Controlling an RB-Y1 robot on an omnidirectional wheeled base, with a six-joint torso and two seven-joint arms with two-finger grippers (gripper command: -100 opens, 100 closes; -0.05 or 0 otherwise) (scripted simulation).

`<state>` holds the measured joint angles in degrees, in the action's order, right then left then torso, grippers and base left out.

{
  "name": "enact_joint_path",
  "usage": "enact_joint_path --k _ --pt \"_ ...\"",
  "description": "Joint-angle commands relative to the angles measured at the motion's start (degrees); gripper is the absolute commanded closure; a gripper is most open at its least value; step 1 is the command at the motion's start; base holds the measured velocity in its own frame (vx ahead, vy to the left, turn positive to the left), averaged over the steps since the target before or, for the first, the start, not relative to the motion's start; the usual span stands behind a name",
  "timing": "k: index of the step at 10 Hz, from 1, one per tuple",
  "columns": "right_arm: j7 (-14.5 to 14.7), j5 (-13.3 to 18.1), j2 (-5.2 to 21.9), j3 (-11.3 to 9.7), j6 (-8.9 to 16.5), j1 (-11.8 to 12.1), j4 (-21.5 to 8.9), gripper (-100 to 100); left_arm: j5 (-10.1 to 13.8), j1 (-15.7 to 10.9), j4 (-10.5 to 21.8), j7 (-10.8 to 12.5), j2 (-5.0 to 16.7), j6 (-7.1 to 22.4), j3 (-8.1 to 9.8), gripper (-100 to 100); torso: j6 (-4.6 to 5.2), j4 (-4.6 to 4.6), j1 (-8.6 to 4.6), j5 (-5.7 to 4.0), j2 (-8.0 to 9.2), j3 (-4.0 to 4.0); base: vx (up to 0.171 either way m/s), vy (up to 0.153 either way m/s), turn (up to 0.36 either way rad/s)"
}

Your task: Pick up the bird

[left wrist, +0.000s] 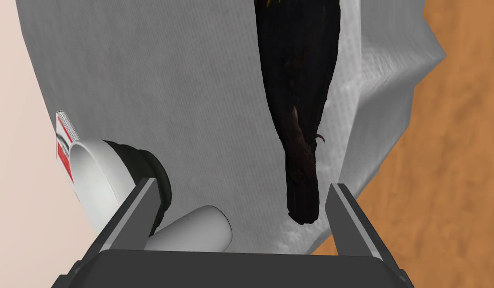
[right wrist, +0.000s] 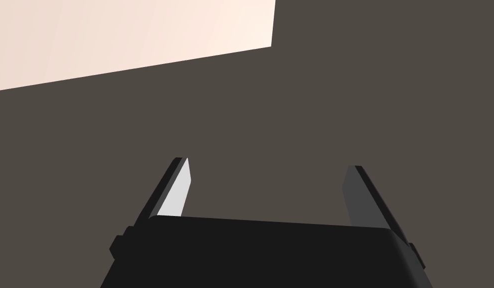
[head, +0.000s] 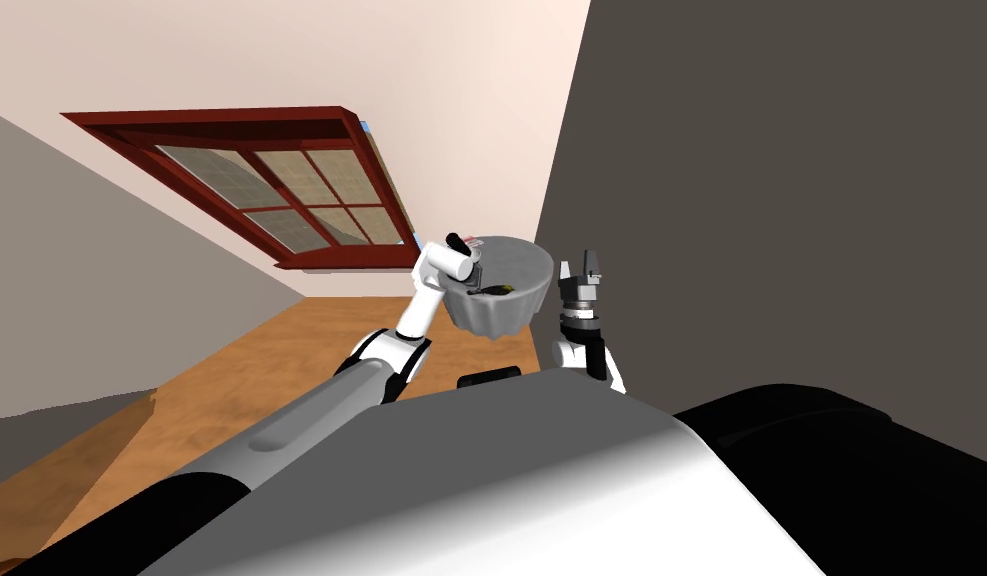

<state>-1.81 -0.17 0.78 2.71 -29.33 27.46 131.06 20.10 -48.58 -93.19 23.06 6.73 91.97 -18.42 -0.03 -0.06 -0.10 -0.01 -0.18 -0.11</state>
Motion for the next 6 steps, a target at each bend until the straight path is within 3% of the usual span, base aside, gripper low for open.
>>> enact_joint_path --k 1,6 --pt "0.0 0.0 0.0 0.0 0.0 0.0 0.0 0 0.71 -0.59 0.74 0.51 -0.28 2.86 -0.21 -100 0.0 0.0 0.0 0.0 0.0 0.0 0.054 -0.014 -0.003" --pt "0.0 0.0 0.0 0.0 0.0 0.0 0.0 0 4.51 -3.92 5.36 2.82 -2.49 10.52 -1.1 -100 -0.01 -0.01 0.03 0.01 -0.02 -0.02 0.066 -0.019 -0.005"
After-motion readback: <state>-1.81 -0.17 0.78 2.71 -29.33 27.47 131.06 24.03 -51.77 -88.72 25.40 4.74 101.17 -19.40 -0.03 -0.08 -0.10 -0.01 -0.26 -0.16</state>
